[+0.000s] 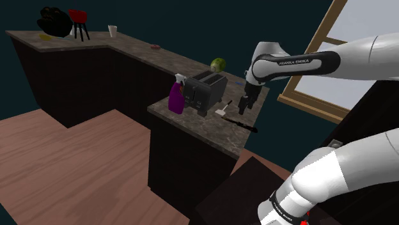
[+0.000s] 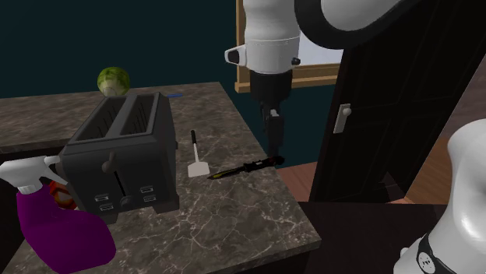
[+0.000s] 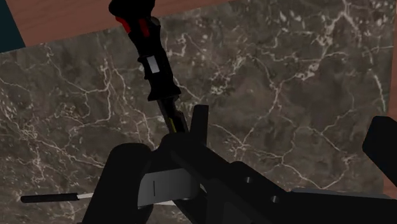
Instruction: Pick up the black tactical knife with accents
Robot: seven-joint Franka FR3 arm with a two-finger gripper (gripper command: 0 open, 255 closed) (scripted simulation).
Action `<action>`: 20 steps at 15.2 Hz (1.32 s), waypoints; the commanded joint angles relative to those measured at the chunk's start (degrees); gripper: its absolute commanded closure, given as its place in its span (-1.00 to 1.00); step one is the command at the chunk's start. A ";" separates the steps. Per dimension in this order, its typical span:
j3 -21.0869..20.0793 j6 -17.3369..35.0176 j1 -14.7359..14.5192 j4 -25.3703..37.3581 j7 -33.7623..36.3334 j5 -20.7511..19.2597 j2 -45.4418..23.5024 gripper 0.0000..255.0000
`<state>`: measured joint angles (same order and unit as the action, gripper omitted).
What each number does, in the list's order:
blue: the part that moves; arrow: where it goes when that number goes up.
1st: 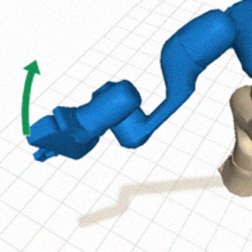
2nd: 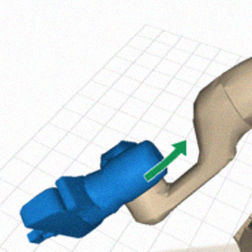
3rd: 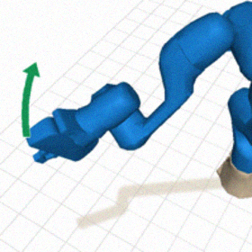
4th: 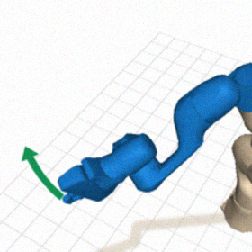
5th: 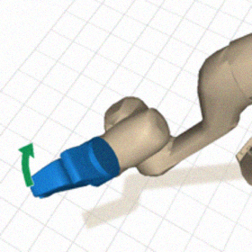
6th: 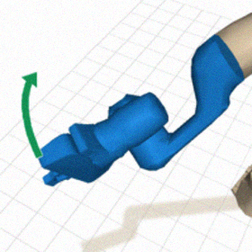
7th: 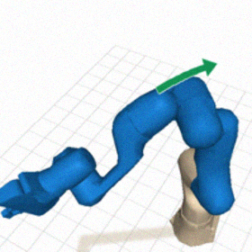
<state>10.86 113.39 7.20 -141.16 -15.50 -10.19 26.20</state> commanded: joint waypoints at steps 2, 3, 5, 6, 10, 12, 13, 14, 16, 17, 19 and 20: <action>2.27 5.04 0.68 0.24 -1.83 -0.10 -4.98 -1.00; 3.10 6.65 0.92 0.53 -2.62 -0.03 -6.82 -1.00; 4.73 9.78 1.33 1.34 -4.31 0.38 -10.65 -1.00; 5.51 11.30 1.52 1.86 -5.22 0.73 -12.64 -1.00; 8.27 16.88 2.32 4.67 -9.38 3.23 -21.04 -1.00; 9.09 18.83 2.76 6.11 -11.28 4.74 -24.54 -1.00; 9.08 19.64 2.79 5.83 -11.39 4.92 -25.09 -1.00; 9.09 20.44 2.81 5.57 -11.50 5.12 -25.65 -1.00; 9.11 22.04 2.83 5.07 -11.75 5.54 -26.81 -1.00; 9.11 22.84 2.84 4.85 -11.88 5.77 -27.41 -1.00; 9.10 24.43 2.88 4.43 -12.18 6.26 -28.64 -1.00; 9.09 24.89 2.89 4.32 -12.27 6.41 -29.00 -1.00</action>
<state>19.95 137.66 10.07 -136.76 -27.63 -4.00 -2.25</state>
